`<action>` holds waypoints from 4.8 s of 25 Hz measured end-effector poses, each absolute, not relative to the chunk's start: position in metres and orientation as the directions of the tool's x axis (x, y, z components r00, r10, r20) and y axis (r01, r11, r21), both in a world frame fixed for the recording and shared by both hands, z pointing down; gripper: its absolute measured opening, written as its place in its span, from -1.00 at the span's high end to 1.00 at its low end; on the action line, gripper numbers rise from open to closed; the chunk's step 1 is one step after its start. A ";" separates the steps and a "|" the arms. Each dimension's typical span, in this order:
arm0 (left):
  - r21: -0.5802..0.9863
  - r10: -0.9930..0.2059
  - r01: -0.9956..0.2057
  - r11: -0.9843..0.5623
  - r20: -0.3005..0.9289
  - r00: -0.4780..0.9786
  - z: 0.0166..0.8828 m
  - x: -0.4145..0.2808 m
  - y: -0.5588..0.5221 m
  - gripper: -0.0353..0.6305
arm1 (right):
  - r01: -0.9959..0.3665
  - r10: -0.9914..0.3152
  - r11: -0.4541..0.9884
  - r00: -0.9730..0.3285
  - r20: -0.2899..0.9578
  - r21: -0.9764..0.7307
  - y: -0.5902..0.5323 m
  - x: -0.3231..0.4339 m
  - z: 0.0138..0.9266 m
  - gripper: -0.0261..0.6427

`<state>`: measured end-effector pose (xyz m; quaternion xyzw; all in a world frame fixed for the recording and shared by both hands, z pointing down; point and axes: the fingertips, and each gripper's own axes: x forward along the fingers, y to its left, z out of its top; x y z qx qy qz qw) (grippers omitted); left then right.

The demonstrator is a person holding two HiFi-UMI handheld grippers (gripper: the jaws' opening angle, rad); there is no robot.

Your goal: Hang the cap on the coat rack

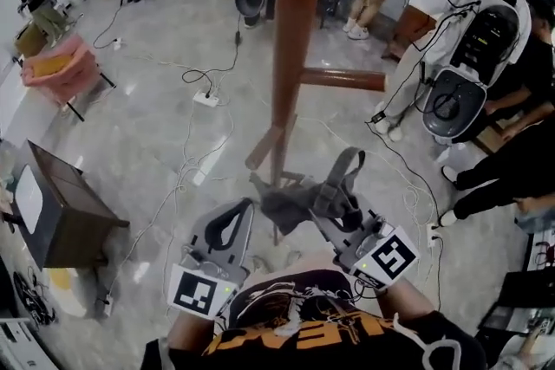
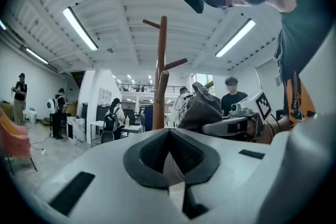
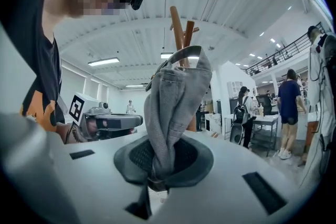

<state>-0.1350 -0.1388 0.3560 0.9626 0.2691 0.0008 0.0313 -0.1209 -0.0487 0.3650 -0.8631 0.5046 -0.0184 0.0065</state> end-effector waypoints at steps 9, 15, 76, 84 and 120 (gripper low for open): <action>0.011 0.568 0.568 -0.823 0.006 0.823 0.342 -0.138 -0.102 0.82 | -0.839 -0.839 -0.540 0.543 -0.035 -0.062 -0.009 -0.128 0.345 0.80; 0.011 0.637 0.637 -0.771 0.012 0.771 0.359 -0.130 -0.126 0.82 | -0.807 -0.807 -0.588 0.590 -0.015 -0.057 -0.037 -0.133 0.367 0.80; 0.052 0.942 0.941 -0.334 -0.028 0.336 0.367 -0.088 -0.232 0.82 | -0.390 -0.390 -0.921 0.921 0.011 0.005 -0.176 -0.132 0.359 0.80; 0.011 0.926 0.926 -0.378 -0.024 0.378 0.368 -0.081 -0.244 0.82 | -0.423 -0.422 -0.906 0.906 0.017 0.020 -0.182 -0.111 0.358 0.80; 0.006 0.904 0.905 -0.426 -0.024 0.426 0.368 -0.084 -0.262 0.82 | -0.470 -0.470 -0.882 0.881 0.060 -0.015 -0.173 -0.071 0.425 0.53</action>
